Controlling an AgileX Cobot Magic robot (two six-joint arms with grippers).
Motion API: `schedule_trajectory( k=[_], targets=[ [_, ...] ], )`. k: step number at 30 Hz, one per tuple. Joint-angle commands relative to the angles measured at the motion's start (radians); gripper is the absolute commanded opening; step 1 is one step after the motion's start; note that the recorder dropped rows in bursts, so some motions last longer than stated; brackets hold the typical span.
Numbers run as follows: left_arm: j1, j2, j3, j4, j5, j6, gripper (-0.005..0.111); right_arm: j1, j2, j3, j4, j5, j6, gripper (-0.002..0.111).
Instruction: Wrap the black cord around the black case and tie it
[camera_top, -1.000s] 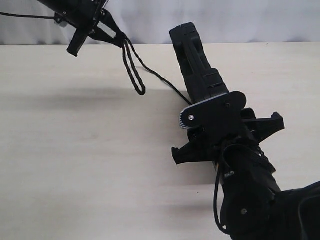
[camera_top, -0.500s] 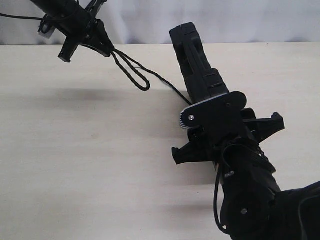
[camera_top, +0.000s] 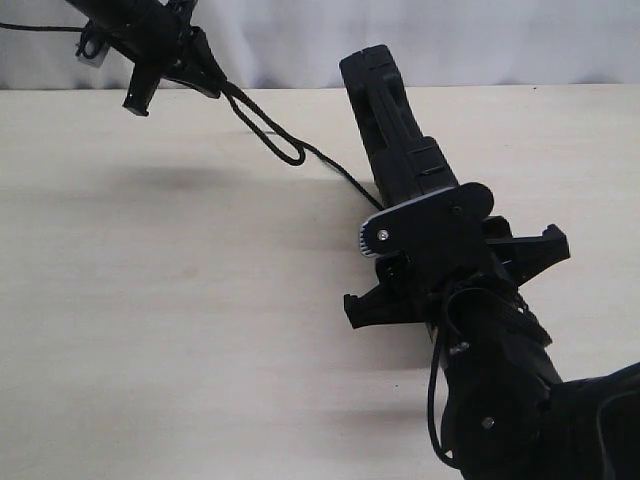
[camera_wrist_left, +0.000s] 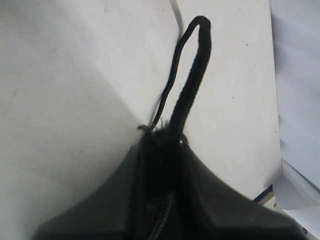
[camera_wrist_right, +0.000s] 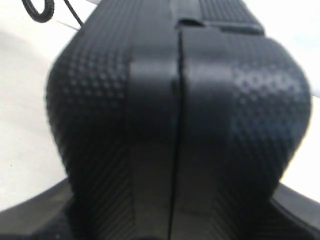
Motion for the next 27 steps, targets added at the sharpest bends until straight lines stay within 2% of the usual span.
schedule_trajectory(
  k=[1, 4, 7, 15, 22, 27],
  targets=[
    [-0.002, -0.015, 0.001, -0.136, 0.085, -0.015, 0.000, -0.004, -0.013, -0.001, -0.033, 0.042, 0.002, 0.004],
    [-0.004, -0.015, 0.001, -0.175, 0.119, -0.052, 0.000, -0.004, -0.013, -0.006, -0.051, 0.042, 0.002, 0.004],
    [-0.013, -0.015, 0.005, -0.142, 0.119, -0.214, 0.000, -0.004, -0.013, -0.040, -0.050, 0.042, 0.002, 0.004],
    [-0.097, -0.015, 0.023, -0.137, 0.119, -0.460, 0.000, -0.004, -0.013, -0.099, -0.050, 0.032, 0.002, 0.004],
    [-0.122, -0.015, 0.023, -0.212, 0.119, -0.506, 0.000, -0.004, -0.006, -0.099, -0.050, -0.009, 0.002, 0.004],
    [-0.137, -0.015, 0.023, -0.198, 0.119, -0.503, 0.000, -0.004, 0.020, -0.099, -0.051, -0.020, 0.002, 0.005]
  ],
)
